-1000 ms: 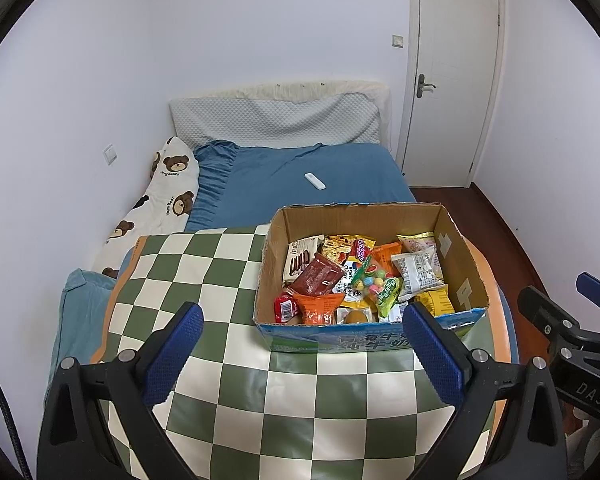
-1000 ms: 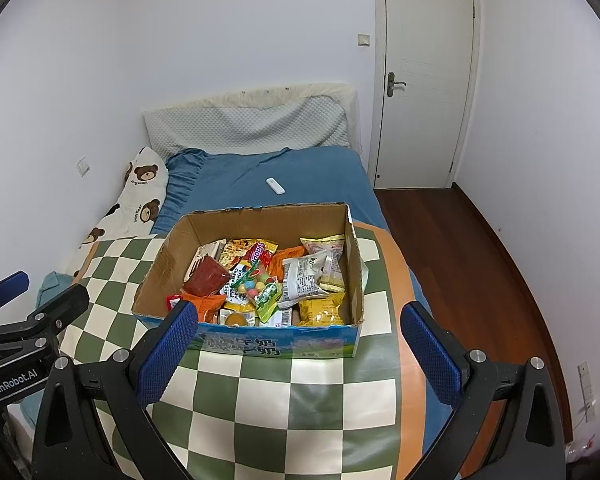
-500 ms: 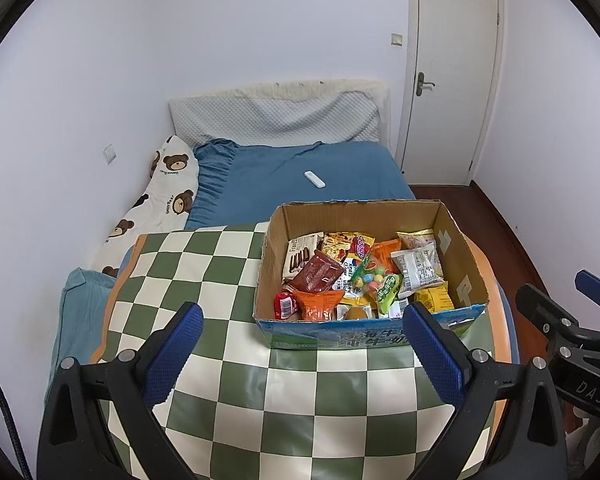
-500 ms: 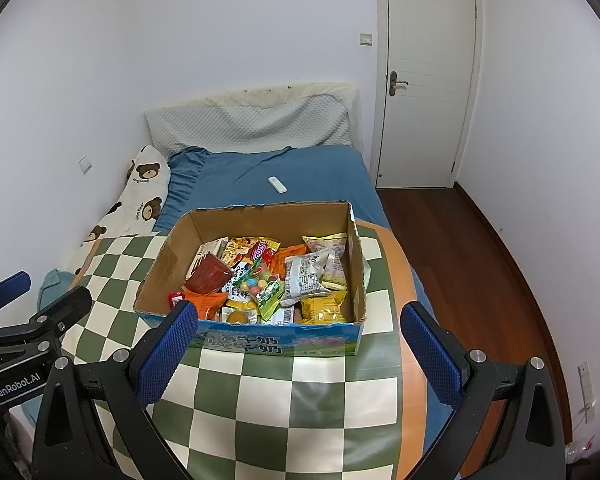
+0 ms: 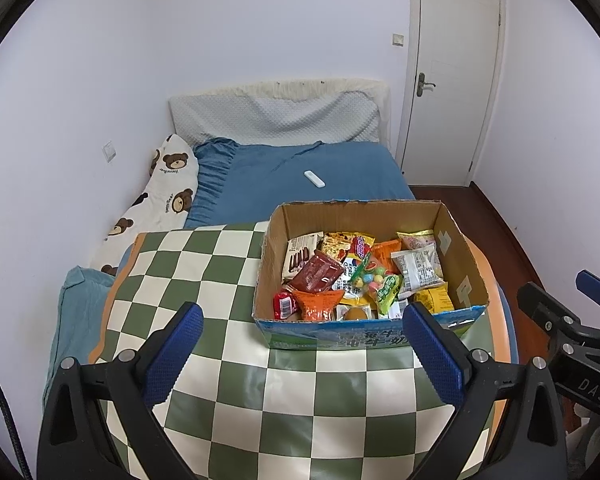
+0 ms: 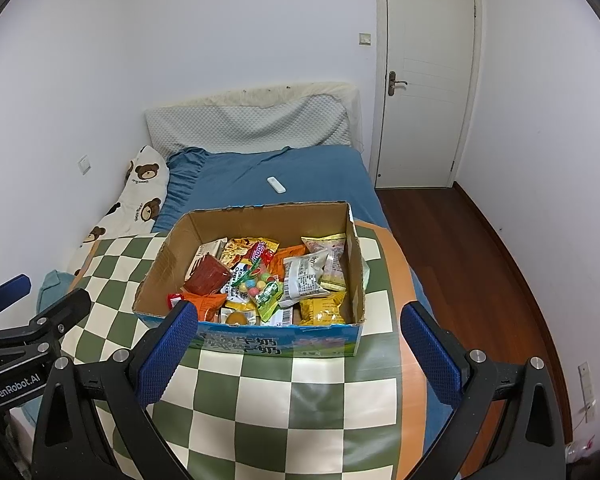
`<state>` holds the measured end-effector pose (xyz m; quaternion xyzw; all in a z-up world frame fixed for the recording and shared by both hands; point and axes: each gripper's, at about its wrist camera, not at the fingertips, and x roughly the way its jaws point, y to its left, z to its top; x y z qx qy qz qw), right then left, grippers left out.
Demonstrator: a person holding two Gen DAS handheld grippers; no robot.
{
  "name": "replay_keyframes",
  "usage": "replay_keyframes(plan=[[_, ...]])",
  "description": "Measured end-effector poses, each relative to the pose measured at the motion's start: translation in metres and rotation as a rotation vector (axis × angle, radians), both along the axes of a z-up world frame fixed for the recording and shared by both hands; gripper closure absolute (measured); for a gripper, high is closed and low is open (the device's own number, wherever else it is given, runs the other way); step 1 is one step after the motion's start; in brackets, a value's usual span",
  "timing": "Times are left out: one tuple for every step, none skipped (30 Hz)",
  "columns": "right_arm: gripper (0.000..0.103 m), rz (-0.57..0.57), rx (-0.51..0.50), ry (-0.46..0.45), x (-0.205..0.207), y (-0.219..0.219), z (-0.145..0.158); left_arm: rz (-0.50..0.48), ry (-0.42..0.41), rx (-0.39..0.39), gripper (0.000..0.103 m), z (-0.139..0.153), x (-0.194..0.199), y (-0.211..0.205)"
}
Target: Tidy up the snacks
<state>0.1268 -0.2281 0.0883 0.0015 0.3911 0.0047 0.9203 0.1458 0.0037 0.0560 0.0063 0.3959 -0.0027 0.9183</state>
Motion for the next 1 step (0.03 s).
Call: replay_keyframes(plan=[[0.000,0.000,0.001,0.000,-0.0001,-0.0001,0.0001,0.001,-0.003,-0.003,0.001,-0.0006,0.0004,0.0003]])
